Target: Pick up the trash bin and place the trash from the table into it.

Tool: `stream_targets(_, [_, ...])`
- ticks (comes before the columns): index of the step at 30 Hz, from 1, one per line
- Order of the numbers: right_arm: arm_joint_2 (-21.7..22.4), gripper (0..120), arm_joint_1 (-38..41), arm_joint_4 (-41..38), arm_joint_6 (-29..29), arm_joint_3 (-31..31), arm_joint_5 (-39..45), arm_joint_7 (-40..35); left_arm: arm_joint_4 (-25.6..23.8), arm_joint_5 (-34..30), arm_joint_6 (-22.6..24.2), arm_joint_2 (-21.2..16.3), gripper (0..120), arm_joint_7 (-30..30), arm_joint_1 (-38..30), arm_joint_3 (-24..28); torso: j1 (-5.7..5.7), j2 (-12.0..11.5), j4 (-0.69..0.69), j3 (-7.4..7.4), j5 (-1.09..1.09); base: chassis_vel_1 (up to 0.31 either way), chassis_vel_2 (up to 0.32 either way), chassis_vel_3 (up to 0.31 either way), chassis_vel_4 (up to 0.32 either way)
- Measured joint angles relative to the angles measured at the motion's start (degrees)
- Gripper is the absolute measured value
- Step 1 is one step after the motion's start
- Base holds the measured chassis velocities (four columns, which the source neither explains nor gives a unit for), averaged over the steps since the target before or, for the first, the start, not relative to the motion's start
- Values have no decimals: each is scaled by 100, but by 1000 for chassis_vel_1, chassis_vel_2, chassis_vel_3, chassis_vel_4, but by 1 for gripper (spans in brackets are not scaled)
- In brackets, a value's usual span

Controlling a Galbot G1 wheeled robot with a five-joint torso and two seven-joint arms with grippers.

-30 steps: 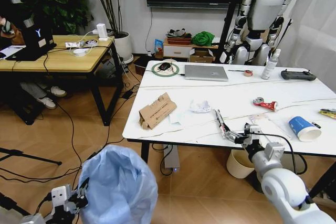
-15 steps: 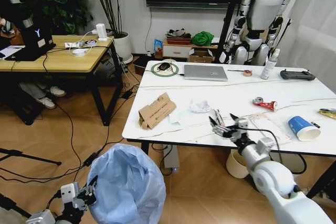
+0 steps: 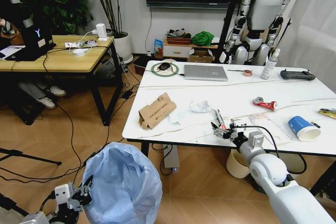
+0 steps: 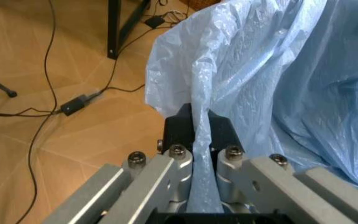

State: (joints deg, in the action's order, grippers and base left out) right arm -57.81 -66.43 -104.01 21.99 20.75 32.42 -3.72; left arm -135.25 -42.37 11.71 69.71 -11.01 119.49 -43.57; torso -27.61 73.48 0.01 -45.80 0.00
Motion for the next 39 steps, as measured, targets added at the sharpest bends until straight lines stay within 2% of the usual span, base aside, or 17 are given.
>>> stream_targets(3, [-11,100,93,124,113,-46,1,-21,-5,30,-5,46,0,0,10,0,0,0,0,0,0,0,0,0,0])
stream_targets(10, [-110,100,412,446,-24,-146,-68,34,-17,119,-45,112,0,15,44,-9,0,0,2,0,0,0,0,0,0])
stream_targets(19, [-81,99,330,512,100,-163,-132,10,-27,143,-57,140,0,36,60,-8,1,-1,0,0,-1,0,0,0,0])
stream_targets(26, [-141,74,354,587,32,-150,-165,14,-26,172,-57,156,0,42,59,1,1,-1,1,0,0,0,0,0,0])
stream_targets(27, [-141,74,354,587,32,-150,-165,14,-26,172,-57,156,0,42,59,1,1,-1,1,0,0,0,0,0,0])
stream_targets(32, [-126,50,349,550,51,-139,-160,13,-17,195,-58,138,0,60,53,10,1,-1,1,0,0,0,0,0,0])
stream_targets(34, [-122,48,345,544,55,-139,-160,11,-17,190,-58,132,0,78,53,4,1,-1,0,0,-1,0,0,0,0])
stream_targets(37, [-116,33,319,529,56,-139,-160,-16,-26,158,-58,105,0,97,69,-8,1,-1,0,0,0,0,0,0,0])
stream_targets(39, [-116,29,310,517,57,-139,-160,-24,-26,155,-58,95,0,95,70,-8,1,-1,0,0,0,0,0,0,0])
